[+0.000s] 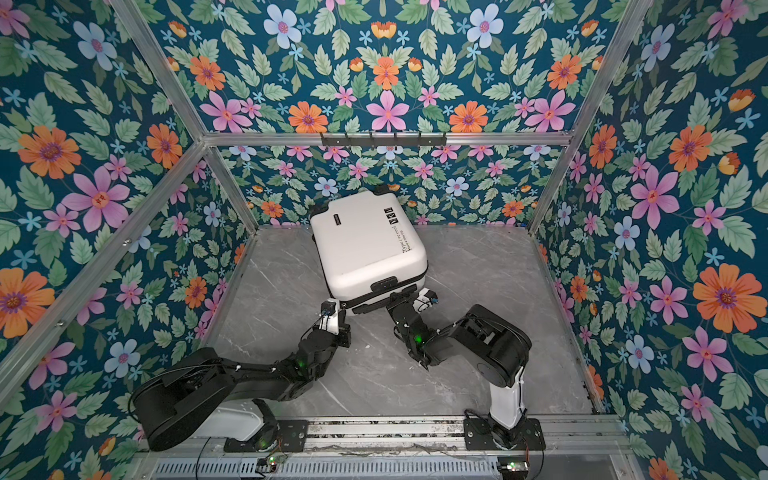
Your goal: Pack the luggage
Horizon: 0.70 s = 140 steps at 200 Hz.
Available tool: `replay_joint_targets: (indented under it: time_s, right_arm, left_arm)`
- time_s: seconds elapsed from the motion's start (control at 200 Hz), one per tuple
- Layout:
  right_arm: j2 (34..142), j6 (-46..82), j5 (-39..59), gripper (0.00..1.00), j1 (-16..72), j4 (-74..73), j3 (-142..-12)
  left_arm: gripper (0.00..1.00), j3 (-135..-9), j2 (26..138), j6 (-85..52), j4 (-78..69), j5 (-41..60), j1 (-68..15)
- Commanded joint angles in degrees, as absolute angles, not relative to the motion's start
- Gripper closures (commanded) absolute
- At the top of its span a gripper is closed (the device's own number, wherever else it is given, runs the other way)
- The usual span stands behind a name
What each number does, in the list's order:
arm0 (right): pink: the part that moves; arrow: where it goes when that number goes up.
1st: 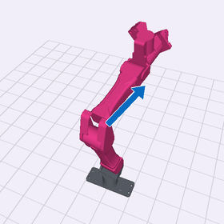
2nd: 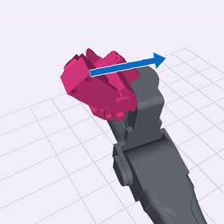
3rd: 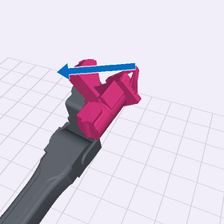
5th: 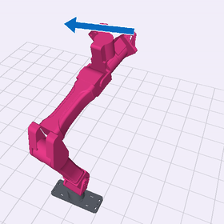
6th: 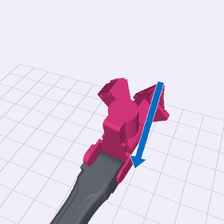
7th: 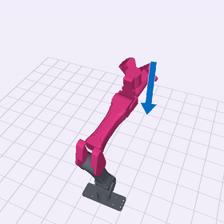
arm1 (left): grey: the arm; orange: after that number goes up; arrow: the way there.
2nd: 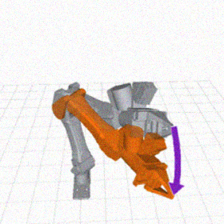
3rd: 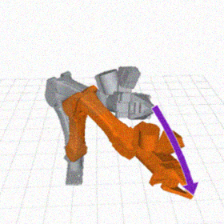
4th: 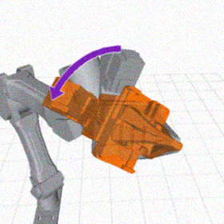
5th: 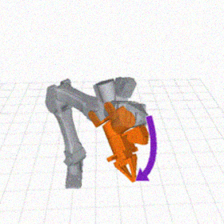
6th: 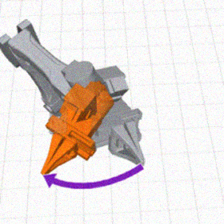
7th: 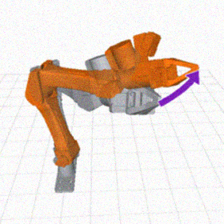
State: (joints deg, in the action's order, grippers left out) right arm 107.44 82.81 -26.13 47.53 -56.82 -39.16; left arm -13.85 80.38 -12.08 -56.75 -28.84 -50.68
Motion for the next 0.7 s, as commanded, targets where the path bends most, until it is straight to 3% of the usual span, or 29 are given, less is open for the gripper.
replay_joint_targets:
  time_s: [0.0,0.695]
  right_arm:
    - [107.6,77.3,-12.5,1.0,49.3,-65.7,-39.5]
    - [108.9,76.3,-10.2,1.0,54.1,-65.2,-42.4]
  left_arm:
    - [1.0,-16.8,82.4,-11.2,-72.3,-11.4,-52.7]
    - [1.0,-23.4,87.8,-9.5,-70.2,-10.8,-55.7]
